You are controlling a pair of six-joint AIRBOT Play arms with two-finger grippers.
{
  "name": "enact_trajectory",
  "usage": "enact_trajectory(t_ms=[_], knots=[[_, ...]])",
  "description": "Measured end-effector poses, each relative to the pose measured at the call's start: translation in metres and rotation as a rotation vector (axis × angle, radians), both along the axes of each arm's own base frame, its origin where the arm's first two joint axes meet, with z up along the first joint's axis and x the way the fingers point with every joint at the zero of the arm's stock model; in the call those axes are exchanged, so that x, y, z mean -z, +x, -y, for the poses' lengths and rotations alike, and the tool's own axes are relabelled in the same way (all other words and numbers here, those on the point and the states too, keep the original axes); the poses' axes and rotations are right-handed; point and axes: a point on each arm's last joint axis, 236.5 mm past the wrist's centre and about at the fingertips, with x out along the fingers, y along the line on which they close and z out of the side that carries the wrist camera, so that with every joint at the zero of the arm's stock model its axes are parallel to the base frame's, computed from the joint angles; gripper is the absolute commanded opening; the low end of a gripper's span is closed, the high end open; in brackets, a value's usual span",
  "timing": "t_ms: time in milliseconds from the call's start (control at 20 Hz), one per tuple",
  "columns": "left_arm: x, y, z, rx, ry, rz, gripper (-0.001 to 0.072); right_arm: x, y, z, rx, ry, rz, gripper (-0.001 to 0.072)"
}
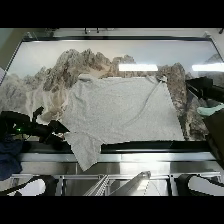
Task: Fold the shirts.
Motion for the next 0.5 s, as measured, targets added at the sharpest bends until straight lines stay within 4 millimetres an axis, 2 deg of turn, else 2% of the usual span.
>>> enact_trajectory(t_ms=[350, 500], knots=[[0.003, 0.013, 0.029, -0.001, -0.049, 0.103, 0.0689, -0.006, -0.004, -0.007, -0.030, 0.026, 0.011, 0.0579], [0.007, 0.014, 0.048, 0.038, -0.057, 0.114, 0.0689, -0.008, -0.008, -0.012, -0.056, 0.041, 0.012, 0.0584]])
